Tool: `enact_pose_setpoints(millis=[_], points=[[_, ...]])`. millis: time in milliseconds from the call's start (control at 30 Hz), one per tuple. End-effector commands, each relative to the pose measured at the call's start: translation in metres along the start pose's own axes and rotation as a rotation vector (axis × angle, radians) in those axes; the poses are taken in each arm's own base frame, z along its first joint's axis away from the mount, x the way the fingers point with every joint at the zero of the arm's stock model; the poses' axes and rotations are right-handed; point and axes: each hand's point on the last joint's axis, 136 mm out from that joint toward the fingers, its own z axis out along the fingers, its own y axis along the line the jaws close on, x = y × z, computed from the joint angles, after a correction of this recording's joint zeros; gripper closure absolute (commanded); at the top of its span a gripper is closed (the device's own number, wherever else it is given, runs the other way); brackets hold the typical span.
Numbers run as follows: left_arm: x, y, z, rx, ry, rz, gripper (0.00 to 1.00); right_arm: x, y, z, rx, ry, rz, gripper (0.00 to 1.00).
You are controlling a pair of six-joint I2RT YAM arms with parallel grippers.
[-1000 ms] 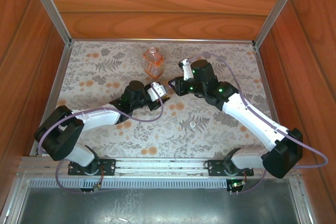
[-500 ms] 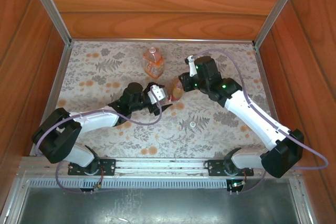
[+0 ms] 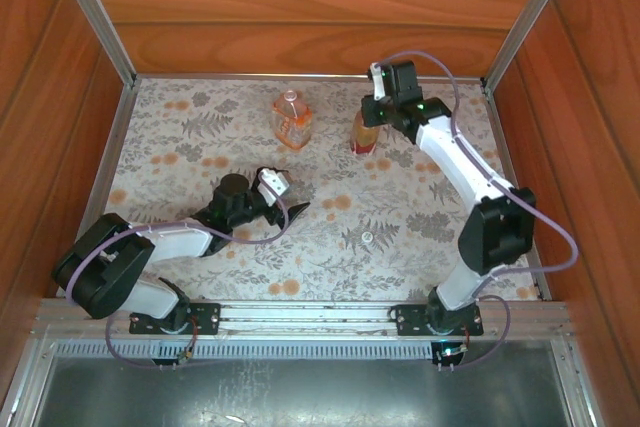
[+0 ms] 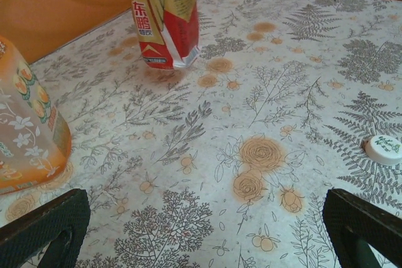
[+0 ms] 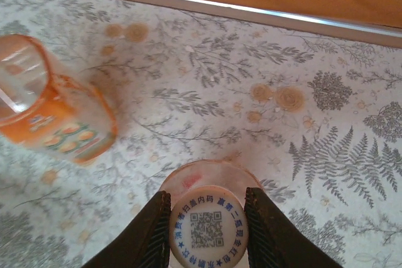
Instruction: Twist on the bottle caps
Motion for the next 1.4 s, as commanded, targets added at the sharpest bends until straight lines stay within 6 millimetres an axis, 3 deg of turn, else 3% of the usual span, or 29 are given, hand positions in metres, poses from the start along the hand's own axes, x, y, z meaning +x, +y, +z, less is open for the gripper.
enact_pose_setpoints(millis=[0, 267, 500, 667, 833, 1000, 1200, 1367], points=[[-0.011, 0.009, -0.002, -0.038, -0.05, -0.019, 0.0, -0.004, -0.006, 0.014, -0.006, 0.024, -0.036, 1.0], [-0.009, 0.015, -0.003, -0.059, -0.044, -0.021, 0.0, 0.012, -0.026, 0.043, 0.01, 0.077, 0.002, 0.9], [-0.006, 0.024, -0.006, -0.082, -0.041, -0.049, 0.0, 0.006, -0.023, 0.029, -0.008, 0.039, -0.037, 0.42], [0.0, 0.037, -0.016, -0.118, -0.039, -0.091, 0.0, -0.007, -0.015, 0.006, -0.038, -0.016, -0.076, 0.26], [0.008, 0.049, -0.03, -0.162, -0.038, -0.124, 0.0, -0.019, 0.021, -0.014, -0.116, -0.106, -0.233, 0.14], [0.012, 0.056, -0.042, -0.193, -0.046, -0.15, 0.0, -0.021, 0.081, -0.019, -0.287, -0.151, -0.399, 0.06], [0.014, 0.057, -0.051, -0.21, -0.052, -0.159, 0.0, -0.015, 0.137, 0.013, -0.412, -0.135, -0.496, 0.04], [0.018, 0.051, -0.051, -0.183, -0.041, -0.161, 0.0, -0.02, 0.155, 0.047, -0.435, -0.144, -0.512, 0.03]])
